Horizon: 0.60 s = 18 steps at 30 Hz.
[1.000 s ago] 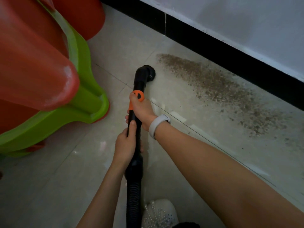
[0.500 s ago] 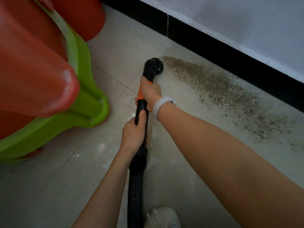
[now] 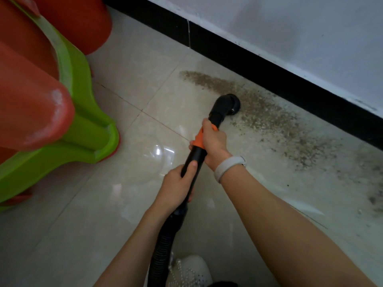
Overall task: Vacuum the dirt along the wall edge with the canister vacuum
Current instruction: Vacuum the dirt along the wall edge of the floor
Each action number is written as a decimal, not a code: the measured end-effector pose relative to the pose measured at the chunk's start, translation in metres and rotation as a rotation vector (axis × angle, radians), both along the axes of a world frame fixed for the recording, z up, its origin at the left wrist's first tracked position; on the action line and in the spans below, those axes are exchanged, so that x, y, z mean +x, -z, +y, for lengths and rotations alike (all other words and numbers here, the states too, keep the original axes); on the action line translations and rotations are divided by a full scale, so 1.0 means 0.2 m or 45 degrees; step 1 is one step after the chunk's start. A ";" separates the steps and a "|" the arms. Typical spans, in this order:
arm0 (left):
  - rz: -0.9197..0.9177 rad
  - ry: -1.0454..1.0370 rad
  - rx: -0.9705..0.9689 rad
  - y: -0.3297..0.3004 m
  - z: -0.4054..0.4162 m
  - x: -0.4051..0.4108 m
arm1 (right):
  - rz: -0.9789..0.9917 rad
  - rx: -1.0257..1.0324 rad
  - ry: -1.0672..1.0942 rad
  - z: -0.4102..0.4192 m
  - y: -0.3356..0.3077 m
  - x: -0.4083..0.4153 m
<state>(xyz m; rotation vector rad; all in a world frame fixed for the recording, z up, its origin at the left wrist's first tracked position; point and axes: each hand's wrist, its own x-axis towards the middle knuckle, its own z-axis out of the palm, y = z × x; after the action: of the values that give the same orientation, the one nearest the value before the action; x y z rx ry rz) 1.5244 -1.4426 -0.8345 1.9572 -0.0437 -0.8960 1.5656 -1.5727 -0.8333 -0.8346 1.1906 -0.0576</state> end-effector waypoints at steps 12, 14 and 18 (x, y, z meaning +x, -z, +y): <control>-0.118 -0.021 0.059 -0.01 -0.03 -0.04 | -0.032 -0.153 0.112 0.03 0.03 -0.05; -0.165 -0.115 0.078 -0.01 0.01 0.01 | -0.077 -0.152 0.019 0.09 0.04 0.05; -0.310 -0.289 0.153 0.00 0.07 0.12 | -0.187 -0.081 -0.186 0.21 0.02 0.26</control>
<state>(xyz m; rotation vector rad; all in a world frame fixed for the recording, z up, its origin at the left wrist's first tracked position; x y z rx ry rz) 1.5475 -1.4280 -0.8339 2.1244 0.0922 -0.5204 1.6171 -1.5308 -0.8371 -0.9556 0.9916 -0.0367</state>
